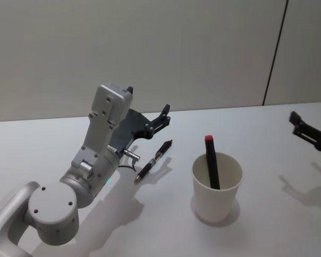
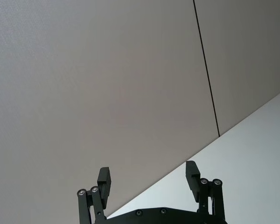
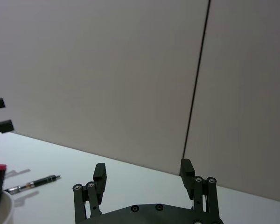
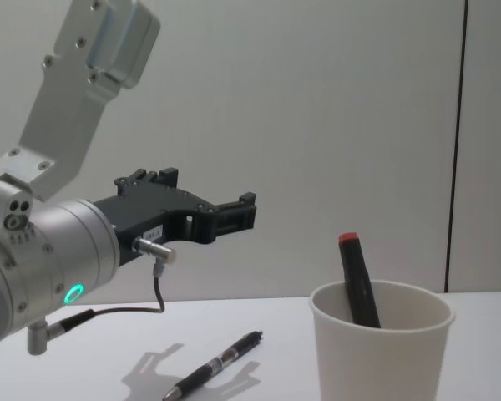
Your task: Place the pen into the pen holder.
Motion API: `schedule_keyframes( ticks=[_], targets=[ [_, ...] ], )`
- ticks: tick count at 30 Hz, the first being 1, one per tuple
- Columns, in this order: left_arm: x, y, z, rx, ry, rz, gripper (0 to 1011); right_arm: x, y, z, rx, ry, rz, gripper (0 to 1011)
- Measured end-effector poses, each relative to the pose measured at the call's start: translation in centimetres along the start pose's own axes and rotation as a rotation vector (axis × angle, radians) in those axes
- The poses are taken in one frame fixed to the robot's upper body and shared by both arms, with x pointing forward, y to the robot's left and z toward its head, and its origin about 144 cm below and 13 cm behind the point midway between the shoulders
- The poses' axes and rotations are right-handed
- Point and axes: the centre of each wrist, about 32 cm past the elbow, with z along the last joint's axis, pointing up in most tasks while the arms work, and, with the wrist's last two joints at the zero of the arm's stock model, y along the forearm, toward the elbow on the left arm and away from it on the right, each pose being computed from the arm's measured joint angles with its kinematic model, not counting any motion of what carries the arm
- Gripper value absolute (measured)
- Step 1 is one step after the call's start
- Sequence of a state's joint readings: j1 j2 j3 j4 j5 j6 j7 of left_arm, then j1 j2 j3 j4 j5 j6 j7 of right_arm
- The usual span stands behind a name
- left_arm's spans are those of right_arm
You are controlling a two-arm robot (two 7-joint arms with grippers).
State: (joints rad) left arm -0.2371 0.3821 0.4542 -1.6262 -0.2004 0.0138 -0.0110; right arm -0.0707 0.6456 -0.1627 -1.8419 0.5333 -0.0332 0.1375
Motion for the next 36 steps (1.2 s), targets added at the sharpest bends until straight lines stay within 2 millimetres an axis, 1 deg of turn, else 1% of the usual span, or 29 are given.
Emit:
schedule_keyframes(
  ticks=[7, 14, 21, 28, 36],
  targets=[
    [0.0, 0.0, 0.0, 0.0, 0.0, 0.0, 1001, 1.7, -1.0, 0.0, -0.066, 0.002, -0.044, 1001],
    [0.1, 0.1, 0.1, 0.017, -0.016, -0.004, 1001, 2.6, -1.5, 0.1, -0.099, 0.002, -0.067, 1001],
    [0.5, 0.6, 0.3, 0.07, -0.034, -0.014, 1001, 3.0, -1.7, 0.2, -0.117, 0.003, -0.079, 1001],
    [0.8, 1.1, 0.0, 0.14, -0.029, -0.017, 1001, 3.3, -1.9, 0.2, -0.127, 0.003, -0.086, 1001],
    [0.9, 1.9, -1.2, 0.218, 0.013, -0.013, 1001, 3.5, -2.0, 0.3, -0.134, 0.002, -0.091, 1001]
  ],
)
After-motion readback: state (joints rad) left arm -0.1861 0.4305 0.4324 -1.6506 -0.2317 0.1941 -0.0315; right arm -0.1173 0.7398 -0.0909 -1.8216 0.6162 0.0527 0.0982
